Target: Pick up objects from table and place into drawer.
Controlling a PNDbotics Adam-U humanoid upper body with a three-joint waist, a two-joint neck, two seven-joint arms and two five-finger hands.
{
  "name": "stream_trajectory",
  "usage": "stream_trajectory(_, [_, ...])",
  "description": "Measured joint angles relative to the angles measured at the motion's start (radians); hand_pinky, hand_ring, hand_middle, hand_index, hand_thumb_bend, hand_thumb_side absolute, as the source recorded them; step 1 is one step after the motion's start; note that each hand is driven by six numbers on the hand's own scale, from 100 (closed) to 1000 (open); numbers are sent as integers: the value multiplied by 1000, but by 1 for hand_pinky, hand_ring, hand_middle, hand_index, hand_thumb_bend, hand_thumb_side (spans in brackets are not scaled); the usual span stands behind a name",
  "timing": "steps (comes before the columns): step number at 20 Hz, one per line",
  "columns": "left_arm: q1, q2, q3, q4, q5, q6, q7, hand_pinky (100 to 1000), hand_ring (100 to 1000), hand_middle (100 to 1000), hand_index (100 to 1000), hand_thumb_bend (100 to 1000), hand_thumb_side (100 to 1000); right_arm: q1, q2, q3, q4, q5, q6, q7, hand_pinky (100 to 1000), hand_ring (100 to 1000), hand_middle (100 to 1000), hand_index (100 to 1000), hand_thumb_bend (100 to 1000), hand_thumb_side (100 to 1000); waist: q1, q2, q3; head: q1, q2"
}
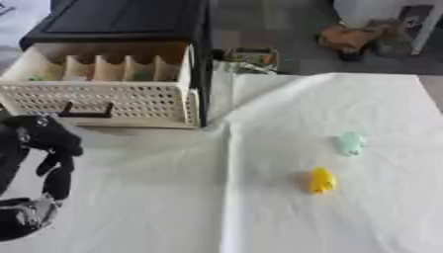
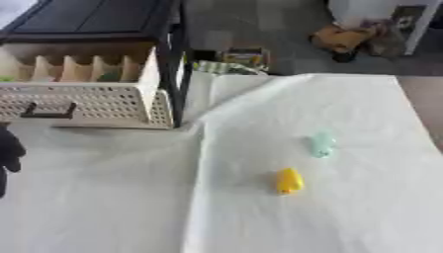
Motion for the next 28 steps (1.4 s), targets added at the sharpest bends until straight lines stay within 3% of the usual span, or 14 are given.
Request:
stream_trajectory(7, [54,169,-36,0,-106,93,-105,194,460,555,816,105,408,53,28,0,0,34,-43,-45,573,626,335,740,349,884,4,13,-16,21,-5])
stream_trajectory(13, [54,294,-37,0,-199,158,-198,255,525,602,892,105,408,69,47,0,0,55,-63,-64,575,625,335,739,351,891,3,22,-29,40,-9])
stream_trajectory(22, [12,309,-40,-1,-334,233,-342,285,554,614,905,105,408,103,80,0,0,60,-96,-80,575,623,333,731,337,870,4,32,-50,67,-9])
stream_trajectory(28, [-52,309,-39,-1,-340,304,-434,295,572,640,918,105,408,114,96,-4,0,61,-104,-89,575,621,330,730,339,869,5,38,-62,81,-13])
